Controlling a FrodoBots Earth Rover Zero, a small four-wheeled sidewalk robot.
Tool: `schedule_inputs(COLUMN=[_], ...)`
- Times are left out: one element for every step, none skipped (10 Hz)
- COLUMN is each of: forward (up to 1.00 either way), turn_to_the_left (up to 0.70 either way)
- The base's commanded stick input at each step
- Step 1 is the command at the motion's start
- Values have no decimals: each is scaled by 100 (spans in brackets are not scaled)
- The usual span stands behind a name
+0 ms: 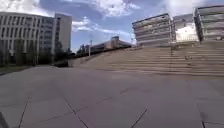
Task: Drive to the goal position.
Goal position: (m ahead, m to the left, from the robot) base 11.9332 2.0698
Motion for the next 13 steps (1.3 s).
schedule_inputs(forward=[70, 70, 70, 70, 70, 70, 70, 70, 70, 70, 70, 70, 70], turn_to_the_left=[0, 0, 2, 7, 11, 14, 14, 14, 14, 14, 14, 14, 14])
